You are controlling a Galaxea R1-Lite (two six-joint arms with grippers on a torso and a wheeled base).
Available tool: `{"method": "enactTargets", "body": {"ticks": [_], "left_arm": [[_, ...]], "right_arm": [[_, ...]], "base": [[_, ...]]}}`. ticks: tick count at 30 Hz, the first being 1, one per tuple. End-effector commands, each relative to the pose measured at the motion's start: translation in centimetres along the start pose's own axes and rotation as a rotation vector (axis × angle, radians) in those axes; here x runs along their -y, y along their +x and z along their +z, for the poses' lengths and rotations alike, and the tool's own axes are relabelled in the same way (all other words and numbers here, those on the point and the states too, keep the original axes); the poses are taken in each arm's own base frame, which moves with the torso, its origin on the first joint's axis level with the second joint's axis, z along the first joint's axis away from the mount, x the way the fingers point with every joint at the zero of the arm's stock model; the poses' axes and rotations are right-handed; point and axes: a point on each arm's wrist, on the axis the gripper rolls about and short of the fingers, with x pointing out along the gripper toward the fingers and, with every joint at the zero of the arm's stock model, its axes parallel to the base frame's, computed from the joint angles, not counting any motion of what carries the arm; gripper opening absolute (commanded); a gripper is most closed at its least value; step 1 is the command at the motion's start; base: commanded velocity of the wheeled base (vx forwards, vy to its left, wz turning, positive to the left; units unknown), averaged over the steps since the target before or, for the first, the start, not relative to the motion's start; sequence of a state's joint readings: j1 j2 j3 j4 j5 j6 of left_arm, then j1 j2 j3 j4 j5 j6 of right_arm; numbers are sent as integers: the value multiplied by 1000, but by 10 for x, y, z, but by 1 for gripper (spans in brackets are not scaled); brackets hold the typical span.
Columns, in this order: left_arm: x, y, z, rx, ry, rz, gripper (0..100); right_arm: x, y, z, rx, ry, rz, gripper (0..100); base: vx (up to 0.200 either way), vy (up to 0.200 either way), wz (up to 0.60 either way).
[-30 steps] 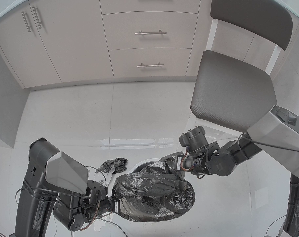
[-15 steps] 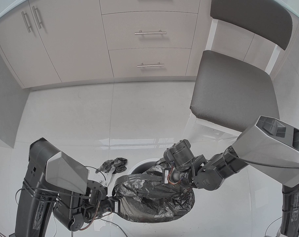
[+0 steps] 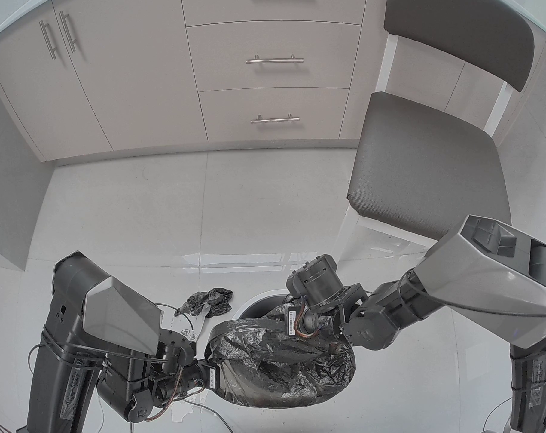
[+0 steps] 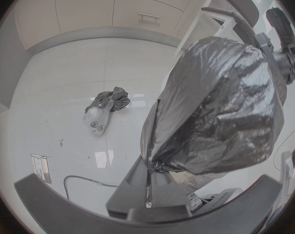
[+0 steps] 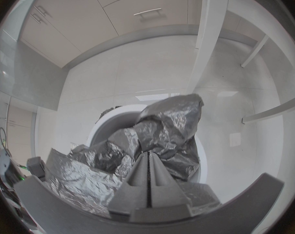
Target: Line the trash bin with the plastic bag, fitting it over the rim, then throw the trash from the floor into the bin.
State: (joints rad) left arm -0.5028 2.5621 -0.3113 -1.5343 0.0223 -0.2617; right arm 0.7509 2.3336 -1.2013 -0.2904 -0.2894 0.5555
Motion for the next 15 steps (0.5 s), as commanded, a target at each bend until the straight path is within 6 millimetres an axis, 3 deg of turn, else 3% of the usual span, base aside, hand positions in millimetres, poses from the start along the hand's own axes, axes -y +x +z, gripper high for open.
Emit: {"method": "enactTargets", "body": {"ticks": [1,8,15], "left_arm": [[0,0,0,0,1,0,0],[0,0,0,1,0,-2,0],[0,0,0,0,0,-1,0]], "right_arm": [[2,-22,26,69,37,25,0],[4,-59,52,149,70,65,0],[7,-36,50,141,78,30,0]], "base": [[0,0,0],[0,0,0],[0,0,0]]}}
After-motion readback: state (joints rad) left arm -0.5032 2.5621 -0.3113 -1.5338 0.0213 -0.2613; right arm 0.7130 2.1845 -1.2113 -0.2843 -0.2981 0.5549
